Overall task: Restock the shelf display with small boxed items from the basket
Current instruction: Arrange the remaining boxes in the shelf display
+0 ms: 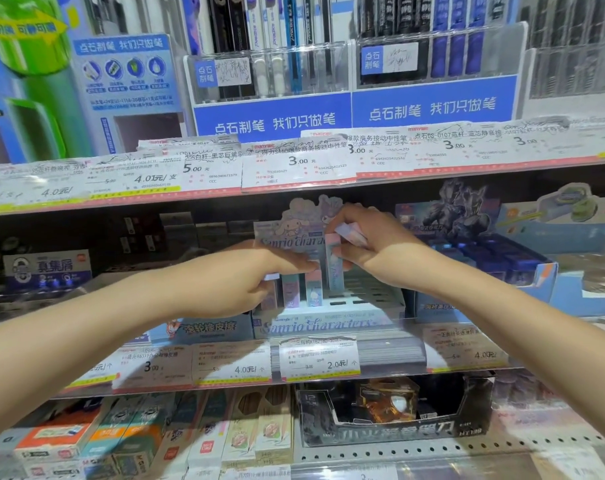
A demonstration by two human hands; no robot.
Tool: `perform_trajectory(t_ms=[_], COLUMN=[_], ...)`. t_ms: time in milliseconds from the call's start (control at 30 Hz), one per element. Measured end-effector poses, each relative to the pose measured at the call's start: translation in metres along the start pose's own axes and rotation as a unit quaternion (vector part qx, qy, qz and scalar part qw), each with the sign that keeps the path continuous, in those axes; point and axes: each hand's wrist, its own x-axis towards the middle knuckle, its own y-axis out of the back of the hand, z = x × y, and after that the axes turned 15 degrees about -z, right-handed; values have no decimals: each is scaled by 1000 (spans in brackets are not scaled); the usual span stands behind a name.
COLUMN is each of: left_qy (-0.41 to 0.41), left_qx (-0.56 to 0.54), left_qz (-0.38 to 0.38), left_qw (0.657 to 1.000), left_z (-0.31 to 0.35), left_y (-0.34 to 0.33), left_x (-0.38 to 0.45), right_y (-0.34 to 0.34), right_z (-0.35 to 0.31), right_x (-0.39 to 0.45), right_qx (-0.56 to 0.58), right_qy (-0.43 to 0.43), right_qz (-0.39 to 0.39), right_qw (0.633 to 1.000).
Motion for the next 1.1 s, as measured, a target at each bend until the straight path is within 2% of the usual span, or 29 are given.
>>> perform_trajectory(t_ms=[200,333,400,533,600,700,767,900,967,1100], left_qy=[-7,-3,-6,-4,0,16,27,11,-18,-57], left_qx=[-2,-1,-3,-13,-19,-26,-42,-100,-152,-301], left_qz=[-15,-23,-26,-20,-11,6,46,160,206,227], left_qw=[1000,1000,1000,1000,1000,1000,998,982,966,924], left_z=[-3,-4,-2,-4,-4,-1,-2,-1,10,30], left_y=[3,6,7,5,5,5,1,-5,-3,0], left_x=[3,3,3,3,2,3,4,10,11,13], right_y=[-6,-4,-2,3,6,3,1,3,1,-6], right_z=[5,5,3,-4,-8,-12,-13,-16,-15,-14], right_x=[-2,-4,-4,-6,-9,-18,-22,-27,-28,-27], right_qx=[-33,-101,-106,-90,-44,154,272,424,467,476], right_qy=[-5,1,-1,-57,-63,-65,-53,-67,-74,-60], right_qz=[1,-6,-24,-88,-101,-88,-86,-110,-133,-161], right_qw=[999,995,994,990,992,982,957,896,871,862])
